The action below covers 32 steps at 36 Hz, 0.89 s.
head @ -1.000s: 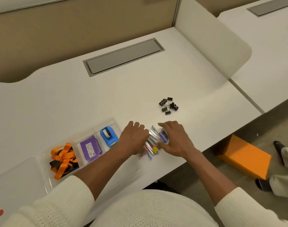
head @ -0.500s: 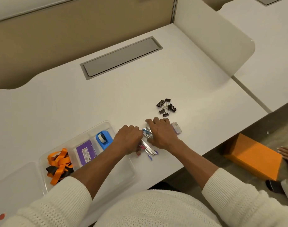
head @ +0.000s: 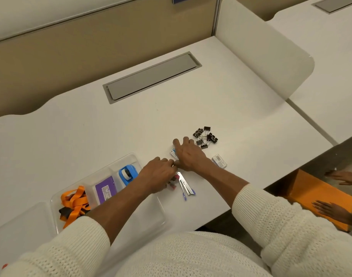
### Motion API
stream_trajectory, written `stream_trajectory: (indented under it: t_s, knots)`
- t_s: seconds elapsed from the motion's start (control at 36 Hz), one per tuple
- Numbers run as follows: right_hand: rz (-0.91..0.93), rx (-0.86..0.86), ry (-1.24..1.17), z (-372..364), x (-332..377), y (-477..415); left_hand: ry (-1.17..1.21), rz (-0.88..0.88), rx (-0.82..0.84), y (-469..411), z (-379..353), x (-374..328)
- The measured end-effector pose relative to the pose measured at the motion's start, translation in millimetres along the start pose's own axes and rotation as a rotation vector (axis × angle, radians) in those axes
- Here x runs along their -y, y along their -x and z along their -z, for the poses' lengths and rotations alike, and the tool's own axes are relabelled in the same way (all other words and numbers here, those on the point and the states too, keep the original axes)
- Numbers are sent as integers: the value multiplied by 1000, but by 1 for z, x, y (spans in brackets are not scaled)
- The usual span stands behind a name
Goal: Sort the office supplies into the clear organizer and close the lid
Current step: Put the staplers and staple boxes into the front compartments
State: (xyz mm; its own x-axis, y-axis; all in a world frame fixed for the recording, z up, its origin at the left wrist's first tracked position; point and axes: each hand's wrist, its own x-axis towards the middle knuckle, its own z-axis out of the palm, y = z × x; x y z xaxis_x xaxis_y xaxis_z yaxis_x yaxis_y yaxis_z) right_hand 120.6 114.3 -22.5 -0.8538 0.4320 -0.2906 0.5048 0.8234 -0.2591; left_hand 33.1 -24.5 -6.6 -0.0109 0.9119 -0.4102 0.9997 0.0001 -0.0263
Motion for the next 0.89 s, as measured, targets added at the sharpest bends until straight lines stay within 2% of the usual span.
stream_trajectory:
  t_s: [0.17,0.31,0.42,0.53,0.61,0.72,0.89]
  knots:
    - [8,-16,-2,-1,-2,-5,56,-20,-34,-1,-2,2]
    - [-12,-8,-97,0,-11,-10,391,168,-148,5,7,0]
    - [-56,37,-318,11,-24,-17,623,161,-199,15,12,-12]
    - [-115,125,-705,28,-39,-19,595,66,-117,22,8,-20]
    - [-141,167,-958,39,-47,-17,361,-5,-64,19,5,-22]
    - [-136,192,-1144,47,-58,-13,146,-99,-19,8,2,-24]
    - [-140,234,-1333,44,-67,-5,78,-241,-98,-1,5,-29]
